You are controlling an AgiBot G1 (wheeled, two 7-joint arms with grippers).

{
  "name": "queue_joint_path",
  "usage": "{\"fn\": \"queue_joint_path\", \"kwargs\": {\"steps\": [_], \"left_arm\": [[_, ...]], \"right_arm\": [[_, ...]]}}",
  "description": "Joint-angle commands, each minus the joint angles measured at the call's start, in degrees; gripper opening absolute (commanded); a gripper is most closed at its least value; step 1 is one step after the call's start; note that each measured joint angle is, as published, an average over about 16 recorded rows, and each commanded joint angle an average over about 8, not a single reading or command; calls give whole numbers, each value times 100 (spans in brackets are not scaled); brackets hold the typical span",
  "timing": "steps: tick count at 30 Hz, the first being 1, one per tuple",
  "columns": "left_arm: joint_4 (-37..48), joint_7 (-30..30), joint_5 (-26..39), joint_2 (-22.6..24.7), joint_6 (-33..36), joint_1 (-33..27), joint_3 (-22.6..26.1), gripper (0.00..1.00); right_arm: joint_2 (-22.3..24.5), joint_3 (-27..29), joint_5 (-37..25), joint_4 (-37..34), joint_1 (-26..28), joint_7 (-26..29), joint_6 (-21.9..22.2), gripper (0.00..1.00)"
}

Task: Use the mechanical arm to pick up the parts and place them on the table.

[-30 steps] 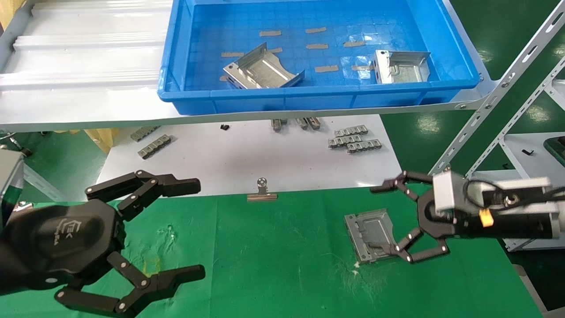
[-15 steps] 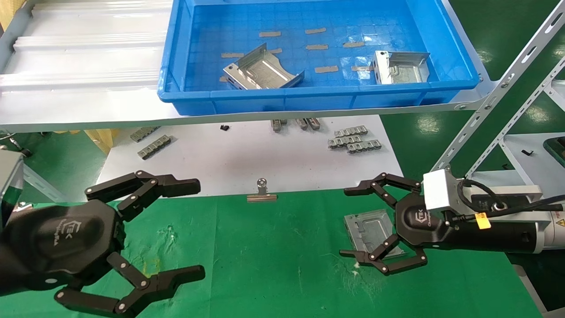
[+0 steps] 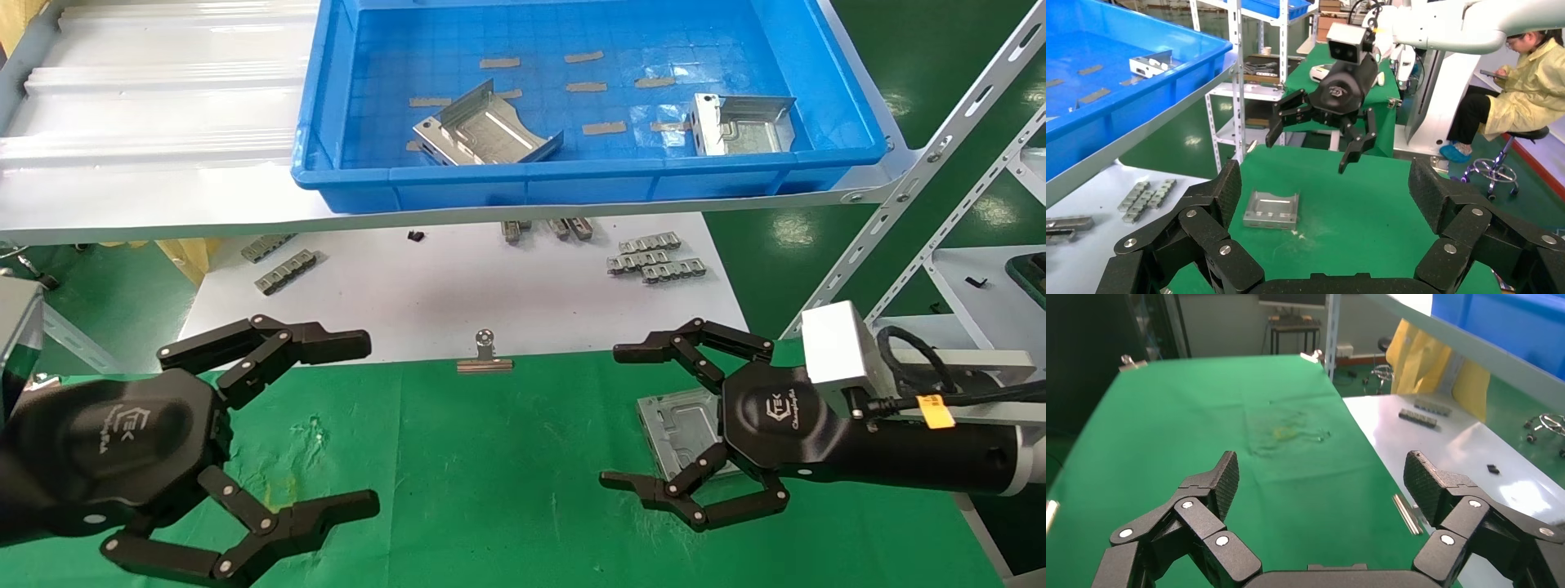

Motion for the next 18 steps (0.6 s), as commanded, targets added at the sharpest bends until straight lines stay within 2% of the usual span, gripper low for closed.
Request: {"fn": "queue_joint_path", "kwargs": {"steps": [1, 18], "left_arm": [[0, 0, 0, 0, 0, 0, 0, 100], [0, 0, 0, 0, 0, 0, 0, 100]], "right_arm": [[43, 188, 7, 203, -128, 175, 22, 100], [409, 1773, 63, 1912, -1206, 1644, 203, 100]]}}
